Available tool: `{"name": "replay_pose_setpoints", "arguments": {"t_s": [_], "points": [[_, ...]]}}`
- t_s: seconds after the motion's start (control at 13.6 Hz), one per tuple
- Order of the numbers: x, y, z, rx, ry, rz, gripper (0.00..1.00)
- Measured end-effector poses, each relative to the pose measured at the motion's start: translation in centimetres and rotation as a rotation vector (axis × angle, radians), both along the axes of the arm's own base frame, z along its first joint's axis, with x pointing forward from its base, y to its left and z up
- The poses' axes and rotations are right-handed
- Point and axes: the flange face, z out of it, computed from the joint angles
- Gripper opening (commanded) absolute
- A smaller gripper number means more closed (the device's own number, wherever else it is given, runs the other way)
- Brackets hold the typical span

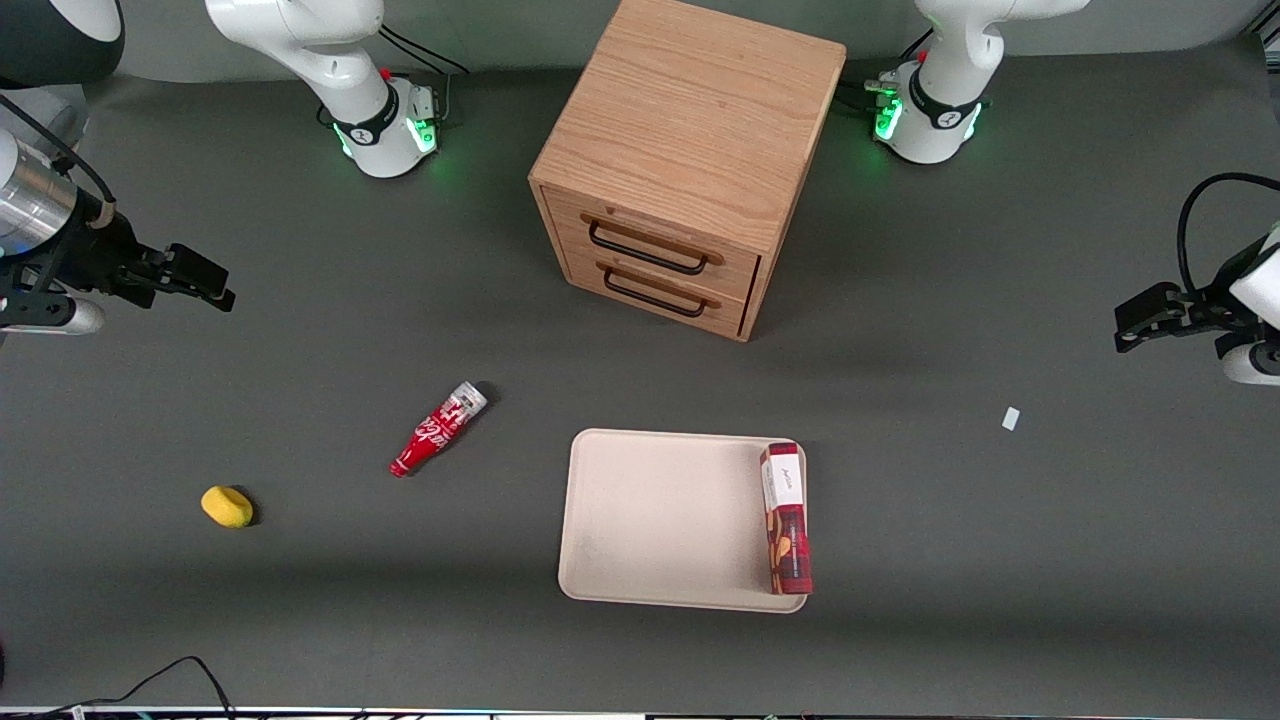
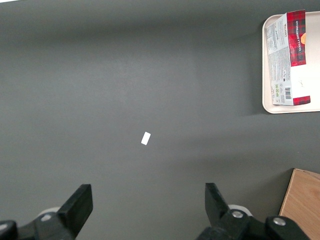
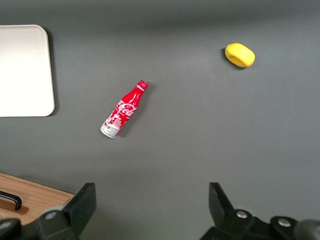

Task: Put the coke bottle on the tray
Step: 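Move the right gripper down over the red Coca-Cola bottle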

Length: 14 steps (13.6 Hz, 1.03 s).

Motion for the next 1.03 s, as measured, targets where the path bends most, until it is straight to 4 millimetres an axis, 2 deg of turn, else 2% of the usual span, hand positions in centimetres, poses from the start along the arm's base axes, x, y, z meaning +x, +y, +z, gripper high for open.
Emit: {"name": "replay_pose_setpoints", "arguments": {"t_s": [0.37, 0.59, 0.81, 1.03], "points": [[0.2, 0.2, -0.5, 0.0, 0.009, 0.003, 1.0], [1.5, 1.0, -3.2, -0.001, 0.041, -0.038, 1.0], [3.7, 4.8, -8.5, 0.005, 0.052, -0.168, 1.0], [4.6, 9.3, -16.1, 0.019, 0.061, -0.329, 1.0]]}}
